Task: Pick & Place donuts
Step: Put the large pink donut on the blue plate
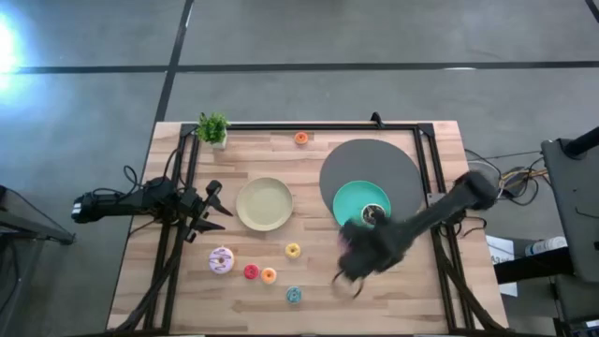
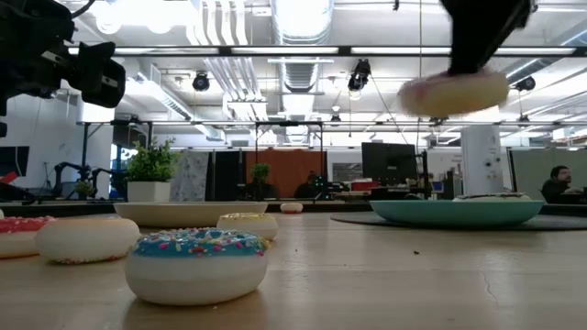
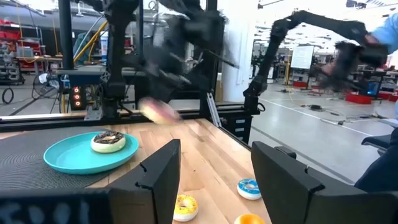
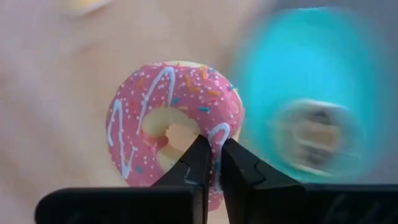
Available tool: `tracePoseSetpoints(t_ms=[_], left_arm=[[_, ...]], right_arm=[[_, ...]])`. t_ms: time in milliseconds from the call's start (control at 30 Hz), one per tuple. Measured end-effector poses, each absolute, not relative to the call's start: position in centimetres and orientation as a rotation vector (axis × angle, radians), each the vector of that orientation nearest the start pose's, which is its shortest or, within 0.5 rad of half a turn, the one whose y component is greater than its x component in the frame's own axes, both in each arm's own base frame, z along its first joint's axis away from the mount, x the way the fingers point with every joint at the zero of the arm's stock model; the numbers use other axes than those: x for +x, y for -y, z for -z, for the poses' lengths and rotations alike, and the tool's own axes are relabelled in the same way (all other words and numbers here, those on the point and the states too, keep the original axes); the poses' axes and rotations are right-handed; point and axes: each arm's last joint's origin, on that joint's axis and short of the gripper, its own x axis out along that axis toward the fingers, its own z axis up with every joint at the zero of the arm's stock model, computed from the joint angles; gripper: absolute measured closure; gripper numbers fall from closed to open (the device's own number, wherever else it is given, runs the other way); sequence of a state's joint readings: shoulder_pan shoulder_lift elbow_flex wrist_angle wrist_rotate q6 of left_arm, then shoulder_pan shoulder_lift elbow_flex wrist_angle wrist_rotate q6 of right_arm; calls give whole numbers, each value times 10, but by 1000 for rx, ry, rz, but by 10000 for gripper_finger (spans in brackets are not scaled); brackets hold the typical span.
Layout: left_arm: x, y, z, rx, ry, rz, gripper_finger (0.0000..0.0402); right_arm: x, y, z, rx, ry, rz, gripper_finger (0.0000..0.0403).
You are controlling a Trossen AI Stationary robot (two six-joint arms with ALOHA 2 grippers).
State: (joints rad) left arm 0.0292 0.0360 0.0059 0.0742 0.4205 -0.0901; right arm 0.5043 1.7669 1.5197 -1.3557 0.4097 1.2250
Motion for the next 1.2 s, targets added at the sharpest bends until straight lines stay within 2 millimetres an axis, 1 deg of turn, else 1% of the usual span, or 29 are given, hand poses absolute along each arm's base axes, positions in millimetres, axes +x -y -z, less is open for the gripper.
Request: tracePoseSetpoints(t_ms=[67, 133, 200, 267, 367, 500, 600, 667, 800, 933, 1067, 1200], left_arm=[[97, 9, -170, -79, 26, 393, 229], [97, 9, -170, -79, 26, 393, 229], [97, 9, -170, -79, 26, 393, 229], [97, 9, -170, -79, 26, 393, 229], [97, 9, -170, -79, 26, 393, 229], [97, 9, -170, -79, 26, 394, 229], [97, 9, -170, -79, 26, 393, 229], [97, 9, -170, -79, 26, 393, 229], [97, 9, -170, -79, 25, 393, 229], [97, 9, -170, -79, 25, 393, 229], [97, 9, -170, -79, 25, 394, 229], [97, 9, -170, -79, 25, 393, 229]], right_arm=[[261, -118, -284, 375, -1142, 917, 388], [242, -92, -290, 492, -1093, 989, 388], [230, -69, -284, 628, -1105, 1006, 389], [223, -50, -268, 738, -1112, 1026, 389], [220, -28, -246, 850, -1037, 1053, 389], [225, 0, -232, 856, -935, 1100, 389], [227, 21, -221, 816, -971, 1146, 390], [230, 33, -212, 813, -1006, 1131, 389], [245, 46, -195, 853, -1028, 1035, 375], [248, 51, -178, 834, -1109, 1056, 360], [253, 48, -171, 827, -1172, 1009, 355], [256, 50, -171, 807, -1162, 1023, 347]])
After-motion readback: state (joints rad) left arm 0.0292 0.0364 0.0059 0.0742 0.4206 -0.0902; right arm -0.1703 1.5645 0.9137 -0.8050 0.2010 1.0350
